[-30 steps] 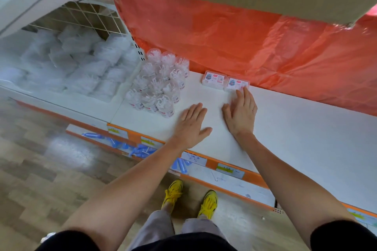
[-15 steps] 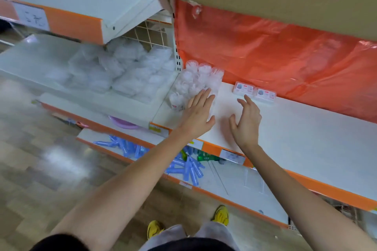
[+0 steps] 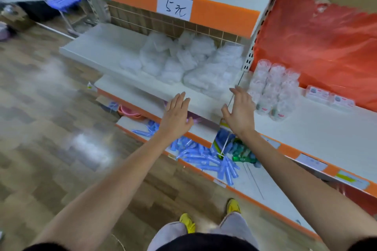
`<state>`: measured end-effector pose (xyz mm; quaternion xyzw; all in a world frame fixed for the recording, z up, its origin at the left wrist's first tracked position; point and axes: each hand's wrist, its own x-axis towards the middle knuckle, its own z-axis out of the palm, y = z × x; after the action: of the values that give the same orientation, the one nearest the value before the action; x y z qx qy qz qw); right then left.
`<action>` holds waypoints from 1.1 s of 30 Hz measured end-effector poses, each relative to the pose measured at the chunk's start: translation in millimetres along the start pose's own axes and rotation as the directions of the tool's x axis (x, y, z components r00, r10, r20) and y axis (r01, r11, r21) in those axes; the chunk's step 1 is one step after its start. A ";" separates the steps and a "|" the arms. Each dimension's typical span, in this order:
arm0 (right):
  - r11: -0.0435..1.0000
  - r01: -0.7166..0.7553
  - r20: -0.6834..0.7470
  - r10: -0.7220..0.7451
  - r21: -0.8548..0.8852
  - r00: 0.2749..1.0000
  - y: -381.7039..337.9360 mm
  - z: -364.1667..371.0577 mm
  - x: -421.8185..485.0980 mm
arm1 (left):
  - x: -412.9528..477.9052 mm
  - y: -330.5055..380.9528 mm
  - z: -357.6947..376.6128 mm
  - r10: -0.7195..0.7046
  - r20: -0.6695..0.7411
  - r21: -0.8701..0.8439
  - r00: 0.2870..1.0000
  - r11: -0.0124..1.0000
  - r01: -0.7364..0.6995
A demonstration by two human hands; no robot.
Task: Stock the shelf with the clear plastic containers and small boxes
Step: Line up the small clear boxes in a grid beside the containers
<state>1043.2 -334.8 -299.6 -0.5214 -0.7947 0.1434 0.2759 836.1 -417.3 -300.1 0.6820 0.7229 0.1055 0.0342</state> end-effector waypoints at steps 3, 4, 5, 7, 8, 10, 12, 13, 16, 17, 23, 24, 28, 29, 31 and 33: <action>0.996 0.025 0.067 -0.019 -0.087 0.998 -21.1 17.4 20.7 | 0.3 -28.3 -0.9 -0.033 0.019 -0.012 0.999 0.999 0.033; 0.993 0.027 0.089 -0.016 -0.119 0.996 -25.5 23.2 28.8 | 3.1 -34.8 -0.9 -0.044 0.014 -0.021 0.999 0.999 0.044; 0.989 0.032 0.103 -0.016 -0.147 0.994 -28.9 28.6 37.6 | 6.8 -40.3 -1.6 -0.052 0.009 -0.027 0.999 0.998 0.052; 0.979 0.047 0.118 -0.024 -0.197 0.993 -33.0 39.7 55.3 | 17.3 -50.0 -3.8 -0.050 0.014 -0.021 0.999 0.998 0.051; 0.975 0.053 0.122 -0.027 -0.218 0.992 -34.0 45.1 63.6 | 24.1 -55.1 -5.2 -0.044 0.017 -0.008 0.999 0.999 0.044; 0.966 0.064 0.132 -0.032 -0.249 0.991 -34.0 57.1 77.1 | 39.6 -65.5 -8.3 -0.031 0.007 0.024 0.999 0.999 0.031; 0.958 0.070 0.147 -0.029 -0.278 0.989 -32.9 67.5 85.1 | 56.6 -75.6 -11.8 -0.022 -0.013 0.061 1.000 0.998 0.023; 0.954 0.076 0.146 -0.035 -0.290 0.989 -32.2 71.5 87.1 | 65.0 -80.0 -13.8 -0.015 -0.015 0.082 1.000 0.996 0.016; 0.945 0.097 0.095 -0.070 -0.312 0.993 -29.3 78.7 89.5 | 90.5 -90.0 -18.1 0.036 -0.026 0.154 0.999 0.988 -0.031; 0.947 0.089 0.080 -0.067 -0.308 0.995 -28.5 79.4 90.3 | 99.8 -91.9 -19.7 0.054 -0.012 0.189 0.998 0.981 -0.051; 0.953 0.105 -0.050 -0.125 -0.285 0.991 -27.3 83.0 91.7 | 160.7 -97.4 -28.0 0.242 0.072 0.365 0.968 0.896 -0.251; 0.953 0.112 -0.064 -0.135 -0.281 0.989 -27.5 84.5 91.2 | 170.5 -98.6 -27.2 0.261 0.105 0.392 0.960 0.876 -0.281; 0.956 0.077 -0.092 -0.107 -0.284 0.990 -27.8 89.7 92.2 | 198.8 -102.9 -23.5 0.303 0.250 0.405 0.920 0.830 -0.384; 0.954 0.071 -0.096 -0.103 -0.293 0.990 -29.2 91.0 92.5 | 202.4 -105.9 -22.2 0.308 0.267 0.398 0.913 0.828 -0.395; 0.950 0.061 -0.112 -0.100 -0.307 0.989 -33.0 93.0 95.7 | 207.5 -113.0 -20.8 0.336 0.260 0.351 0.905 0.840 -0.413; 0.948 0.050 -0.134 -0.097 -0.314 0.986 -37.7 95.8 97.4 | 209.4 -122.0 -20.1 0.420 0.171 0.333 0.891 0.827 -0.453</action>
<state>929.0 -256.3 -329.3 -0.5373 -0.8036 -0.0321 0.2541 698.6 -217.2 -285.0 0.8275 0.5522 -0.0562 -0.0848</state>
